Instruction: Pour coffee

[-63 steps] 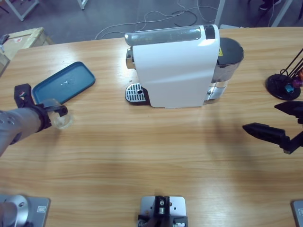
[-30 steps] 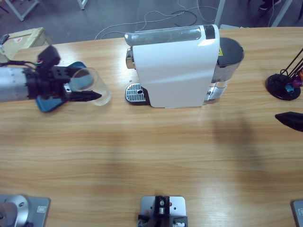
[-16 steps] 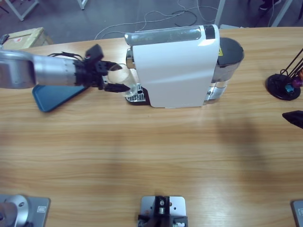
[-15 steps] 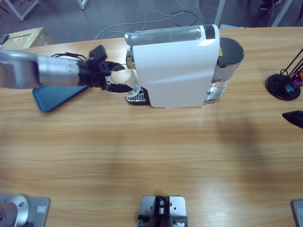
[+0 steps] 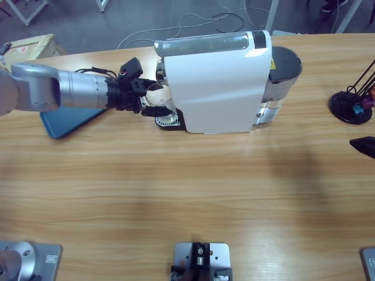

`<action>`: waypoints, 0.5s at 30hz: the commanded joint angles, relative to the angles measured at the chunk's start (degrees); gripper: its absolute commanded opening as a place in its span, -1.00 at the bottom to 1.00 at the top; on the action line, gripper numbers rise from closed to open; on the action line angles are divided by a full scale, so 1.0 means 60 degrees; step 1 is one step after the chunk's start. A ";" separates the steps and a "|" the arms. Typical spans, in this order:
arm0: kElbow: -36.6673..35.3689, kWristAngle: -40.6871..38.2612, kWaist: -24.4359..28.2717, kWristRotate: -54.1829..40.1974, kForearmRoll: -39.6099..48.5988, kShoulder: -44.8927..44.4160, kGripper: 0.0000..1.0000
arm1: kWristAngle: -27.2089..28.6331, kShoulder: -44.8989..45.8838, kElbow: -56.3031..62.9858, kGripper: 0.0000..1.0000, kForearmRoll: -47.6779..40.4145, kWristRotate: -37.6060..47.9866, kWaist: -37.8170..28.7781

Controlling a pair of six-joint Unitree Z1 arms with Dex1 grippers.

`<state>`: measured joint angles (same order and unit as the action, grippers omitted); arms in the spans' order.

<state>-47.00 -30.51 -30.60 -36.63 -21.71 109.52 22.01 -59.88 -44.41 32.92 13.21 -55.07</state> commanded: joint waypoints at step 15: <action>0.3230 -0.0422 0.1065 0.3161 0.0364 -0.4997 0.96 | -0.0062 -0.1015 -0.1539 1.00 -0.0060 -0.0341 0.1511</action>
<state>-36.67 -31.43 -24.30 -27.53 -22.64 94.37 22.01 -59.93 -46.30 32.79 12.56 -54.06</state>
